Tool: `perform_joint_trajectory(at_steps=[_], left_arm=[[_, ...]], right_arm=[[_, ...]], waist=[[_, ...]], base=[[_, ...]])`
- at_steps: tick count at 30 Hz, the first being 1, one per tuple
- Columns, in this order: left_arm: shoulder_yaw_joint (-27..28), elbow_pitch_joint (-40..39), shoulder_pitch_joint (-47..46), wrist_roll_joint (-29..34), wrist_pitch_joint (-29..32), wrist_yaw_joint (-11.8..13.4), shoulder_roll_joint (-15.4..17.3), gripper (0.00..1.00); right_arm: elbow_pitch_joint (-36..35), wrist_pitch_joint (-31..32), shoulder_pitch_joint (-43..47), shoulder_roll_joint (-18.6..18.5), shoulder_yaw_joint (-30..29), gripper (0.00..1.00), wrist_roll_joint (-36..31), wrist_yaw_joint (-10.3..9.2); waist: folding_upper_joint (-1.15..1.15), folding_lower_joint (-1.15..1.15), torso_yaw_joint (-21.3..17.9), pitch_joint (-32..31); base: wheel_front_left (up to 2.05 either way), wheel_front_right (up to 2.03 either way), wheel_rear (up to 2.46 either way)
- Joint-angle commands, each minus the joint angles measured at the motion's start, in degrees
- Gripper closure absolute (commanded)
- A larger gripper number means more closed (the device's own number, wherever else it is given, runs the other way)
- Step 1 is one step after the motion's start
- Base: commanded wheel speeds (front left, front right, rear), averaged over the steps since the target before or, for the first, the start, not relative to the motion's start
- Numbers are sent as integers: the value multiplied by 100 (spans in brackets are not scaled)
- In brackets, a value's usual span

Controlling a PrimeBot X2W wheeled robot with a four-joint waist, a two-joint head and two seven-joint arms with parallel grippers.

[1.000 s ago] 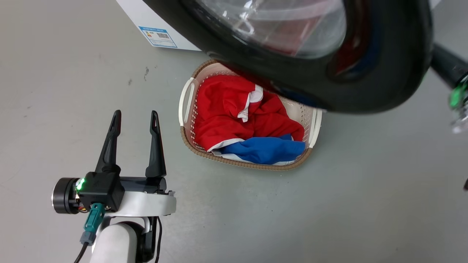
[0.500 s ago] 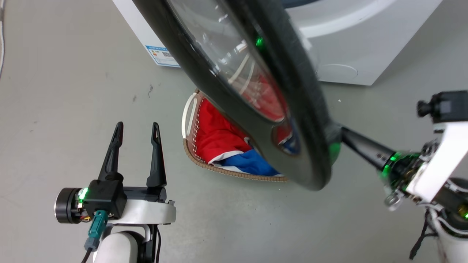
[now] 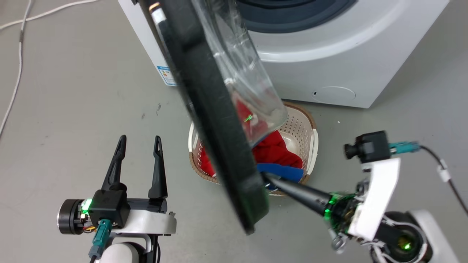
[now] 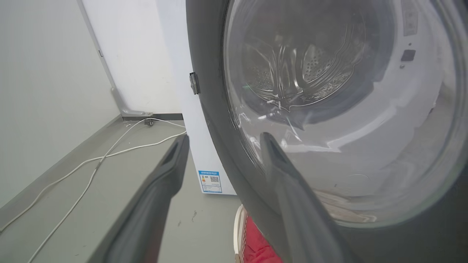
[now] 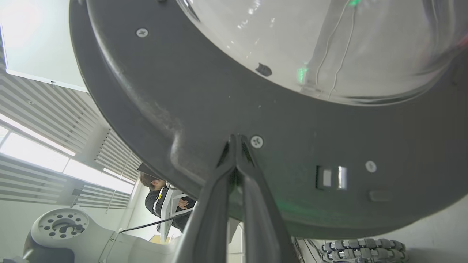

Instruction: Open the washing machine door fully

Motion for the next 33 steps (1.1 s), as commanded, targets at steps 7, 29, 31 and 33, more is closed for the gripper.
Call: perform_joint_trajectory(at_steps=[7, 29, 31, 33], left_arm=[[21, -9, 159, 27, -15, -15, -1, 0], [203, 87, 724, 147, -16, -35, 47, 0], [228, 81, 801, 160, -15, -27, 57, 0], [245, 75, 890, 171, -15, -22, 66, 0]], right_arm=[[243, 11, 148, 357, 579, 100, -34, 16], [251, -3136, 393, 152, 134, 0, -1508, 9], [255, -3804, 415, 13, 82, 0, -1945, 9], [345, -4450, 452, -147, 4, 0, -2457, 10]], waist=[[0, 0, 43, -162], [0, 0, -161, -1181], [0, 0, -210, -1296], [0, 0, -253, -1406]], base=[[0, 0, 0], [0, 0, 0], [0, 0, 0], [0, 0, 0]])
